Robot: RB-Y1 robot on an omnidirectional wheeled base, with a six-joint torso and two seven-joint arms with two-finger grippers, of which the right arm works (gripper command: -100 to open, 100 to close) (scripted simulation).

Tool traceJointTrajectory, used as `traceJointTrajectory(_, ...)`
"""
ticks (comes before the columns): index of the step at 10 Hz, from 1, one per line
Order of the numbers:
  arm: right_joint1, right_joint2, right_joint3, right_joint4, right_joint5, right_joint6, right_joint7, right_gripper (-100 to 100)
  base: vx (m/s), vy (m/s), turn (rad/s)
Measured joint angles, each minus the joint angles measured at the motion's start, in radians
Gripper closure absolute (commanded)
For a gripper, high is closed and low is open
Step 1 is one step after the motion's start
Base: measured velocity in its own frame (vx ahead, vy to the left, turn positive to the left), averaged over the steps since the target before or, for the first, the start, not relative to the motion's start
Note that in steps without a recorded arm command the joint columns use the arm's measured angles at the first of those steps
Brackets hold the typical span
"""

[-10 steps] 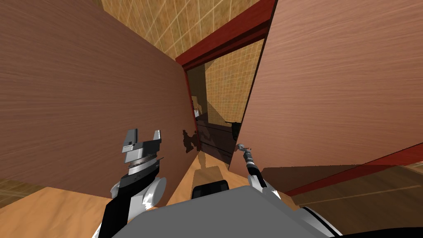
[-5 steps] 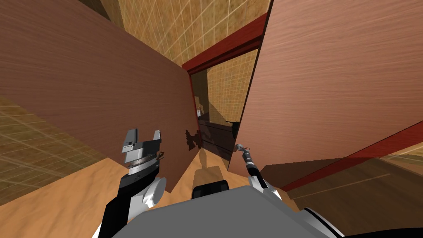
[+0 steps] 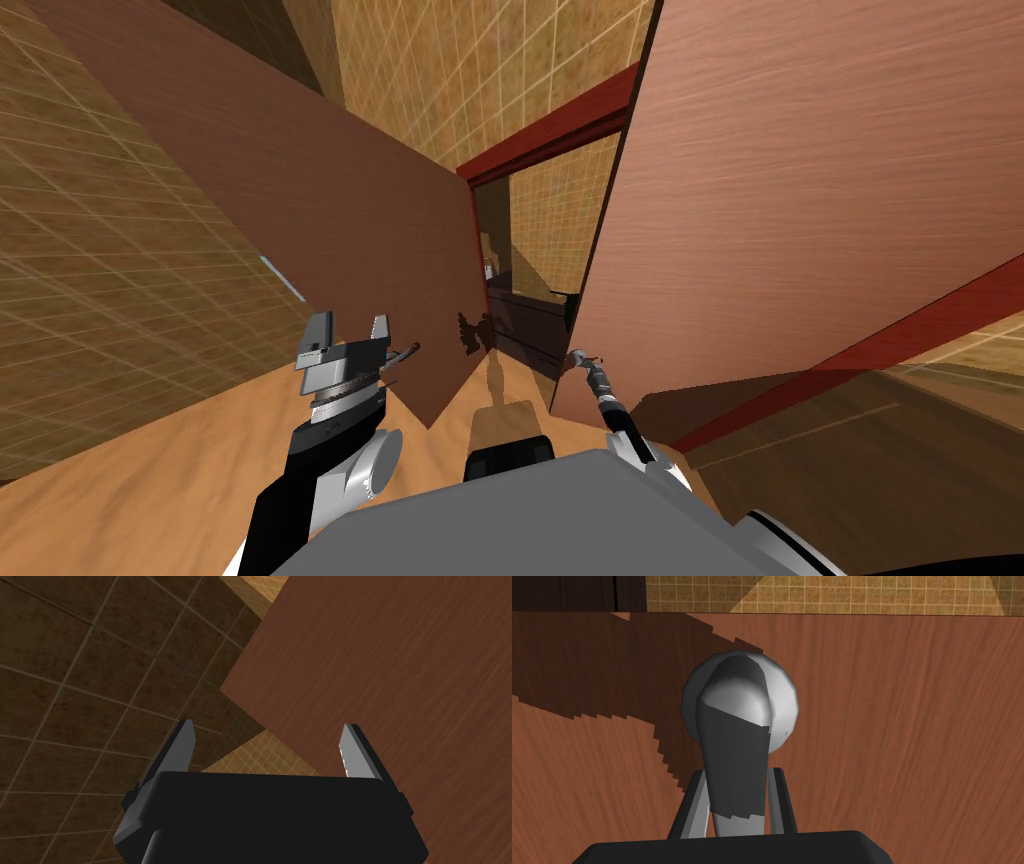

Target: Pull the door open

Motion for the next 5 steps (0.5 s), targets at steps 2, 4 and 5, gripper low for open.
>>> traceJointTrajectory(2,0.014,-0.009,0.023,-0.007,0.010,-0.009,-0.019,100,-0.151,-0.033,0.057)
traceJointTrajectory(4,0.021,-0.018,0.036,-0.006,0.013,-0.017,-0.031,100,-0.203,-0.033,0.146)
traceJointTrajectory(5,0.027,-0.027,0.046,-0.011,0.014,-0.029,-0.042,100,-0.217,-0.013,0.110)
